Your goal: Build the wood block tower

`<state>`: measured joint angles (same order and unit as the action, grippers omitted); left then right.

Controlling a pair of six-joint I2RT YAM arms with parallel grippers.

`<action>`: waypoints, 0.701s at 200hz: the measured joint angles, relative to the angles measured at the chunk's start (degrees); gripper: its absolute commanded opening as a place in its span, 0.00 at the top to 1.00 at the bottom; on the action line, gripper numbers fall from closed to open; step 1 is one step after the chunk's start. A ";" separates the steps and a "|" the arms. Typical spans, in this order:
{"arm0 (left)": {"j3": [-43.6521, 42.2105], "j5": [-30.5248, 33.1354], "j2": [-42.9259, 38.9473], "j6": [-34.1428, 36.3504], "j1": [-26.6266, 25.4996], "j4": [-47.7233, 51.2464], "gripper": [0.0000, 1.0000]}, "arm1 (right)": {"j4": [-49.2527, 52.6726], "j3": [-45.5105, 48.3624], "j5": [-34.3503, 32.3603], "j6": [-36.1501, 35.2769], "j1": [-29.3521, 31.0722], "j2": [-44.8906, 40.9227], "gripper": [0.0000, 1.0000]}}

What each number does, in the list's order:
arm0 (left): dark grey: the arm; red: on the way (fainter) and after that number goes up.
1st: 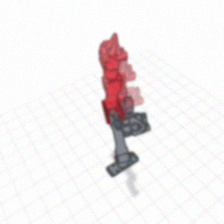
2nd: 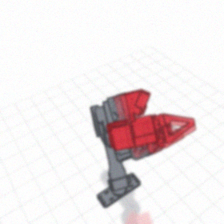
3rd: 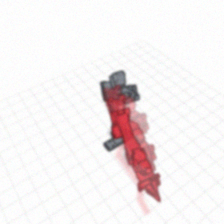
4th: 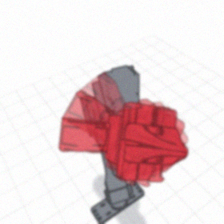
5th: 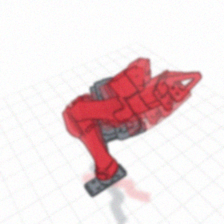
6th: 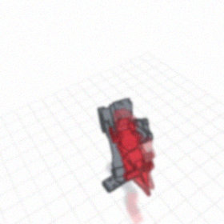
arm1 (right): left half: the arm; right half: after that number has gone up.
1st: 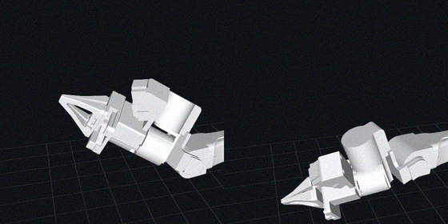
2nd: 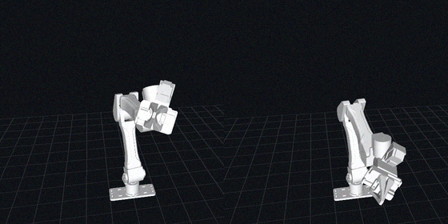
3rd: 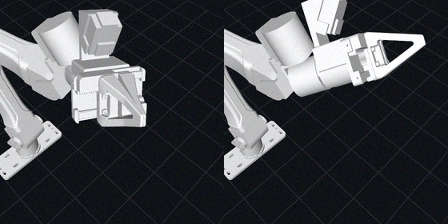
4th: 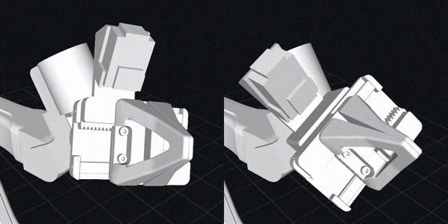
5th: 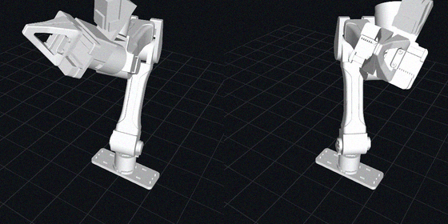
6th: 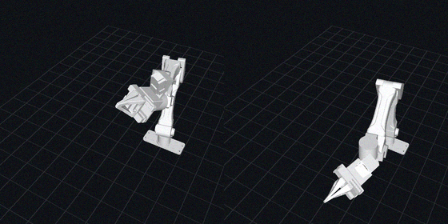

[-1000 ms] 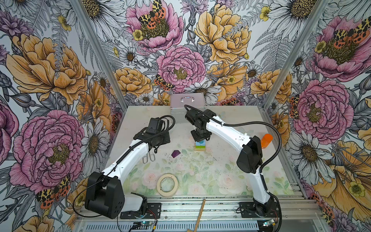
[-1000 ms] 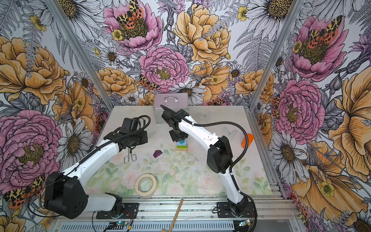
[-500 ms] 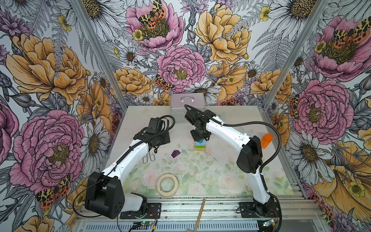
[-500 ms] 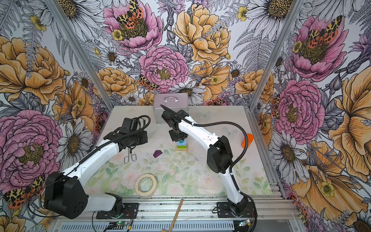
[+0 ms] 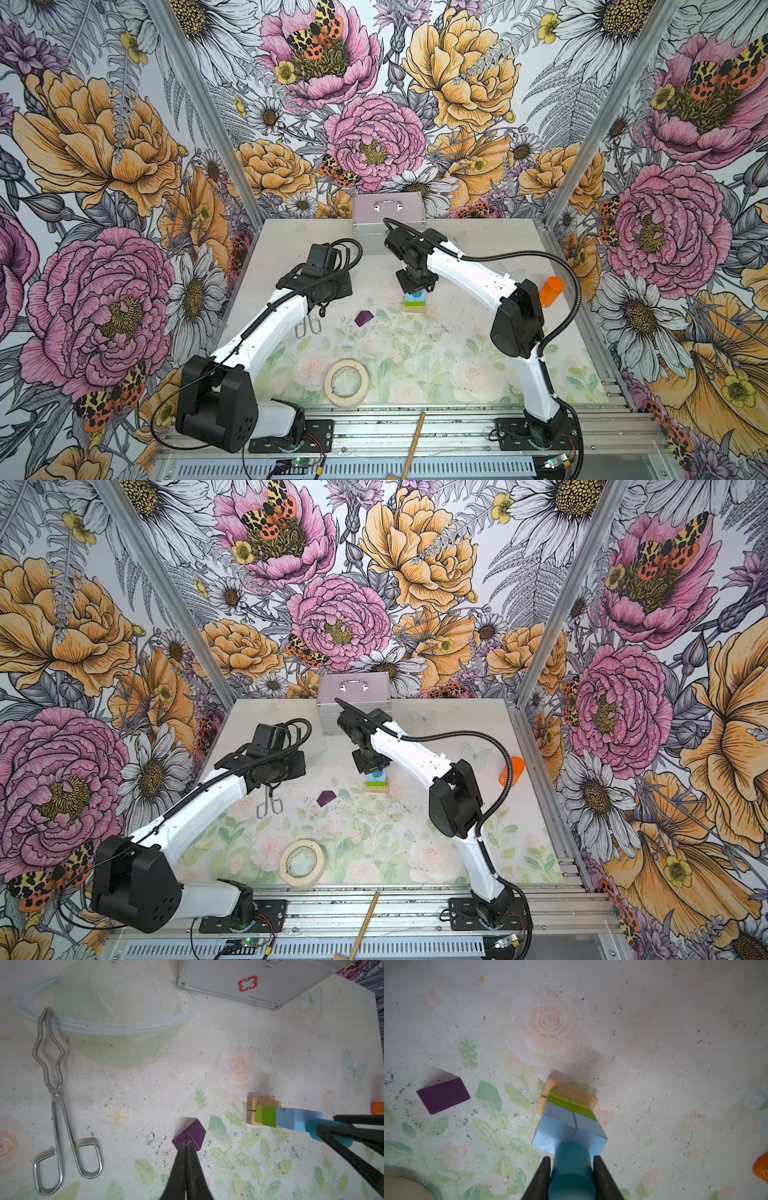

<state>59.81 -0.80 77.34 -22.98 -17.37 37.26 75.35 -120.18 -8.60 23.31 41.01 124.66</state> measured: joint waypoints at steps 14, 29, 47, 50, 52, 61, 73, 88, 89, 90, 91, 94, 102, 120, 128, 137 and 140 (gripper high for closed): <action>0.00 0.00 0.00 0.00 0.00 0.00 0.94 | -0.46 0.02 0.02 0.20 -0.13 0.00 1.00; 0.00 0.00 0.00 0.00 0.00 0.00 0.94 | -0.92 0.02 0.02 0.22 -0.22 0.00 1.00; 0.00 0.00 0.00 0.00 0.00 0.00 0.94 | -1.09 0.02 0.04 0.24 -0.22 0.00 1.00; 0.00 0.00 0.00 0.02 0.00 0.00 0.94 | -1.09 0.02 0.07 0.24 -0.22 0.00 1.00; 0.00 0.00 0.00 0.00 0.00 0.00 0.94 | -1.09 0.02 0.07 0.24 -0.22 0.00 1.00; 0.00 0.00 0.00 0.00 0.00 0.00 0.94 | -1.09 0.04 0.09 0.24 -0.22 0.00 1.00; 0.00 0.00 0.00 0.02 0.00 0.00 0.94 | -1.09 0.04 0.26 0.24 -0.22 0.00 1.00; 0.00 0.00 0.00 0.00 0.00 0.00 0.94 | -1.11 0.15 0.28 0.24 -0.22 0.00 1.00; 0.00 0.00 0.00 0.00 0.00 0.00 0.94 | -1.11 0.15 0.28 0.24 -0.22 0.00 1.00; 0.00 0.00 0.00 0.00 0.00 0.00 0.94 | -1.11 0.15 0.28 0.26 -0.22 0.00 1.00; 0.00 0.00 0.00 0.00 0.00 0.00 0.94 | -1.09 0.15 0.28 0.26 -0.22 0.00 1.00; 0.00 0.00 0.00 0.00 0.00 0.00 0.94 | -1.11 0.15 0.31 0.26 -0.22 0.00 1.00; 0.00 0.00 0.00 0.00 0.00 0.00 0.94 | -1.16 0.24 0.35 0.26 -0.22 0.00 1.00; 0.00 0.00 0.00 0.00 0.00 0.00 0.94 | -1.16 0.46 0.48 0.31 -0.22 0.00 1.00; 0.00 0.00 0.00 0.00 0.00 0.00 0.94 | -1.18 0.52 0.50 0.42 -0.22 0.00 1.00; 0.00 0.00 0.00 0.00 0.00 0.00 0.94 | -1.18 0.52 0.50 0.48 -0.22 0.00 1.00; 0.00 0.00 0.00 0.00 0.00 0.00 0.94 | -1.20 0.52 0.52 0.59 -0.22 0.00 1.00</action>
<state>59.81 -0.80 77.34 -22.98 -17.37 37.26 74.15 -119.66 -8.08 23.90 40.80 124.66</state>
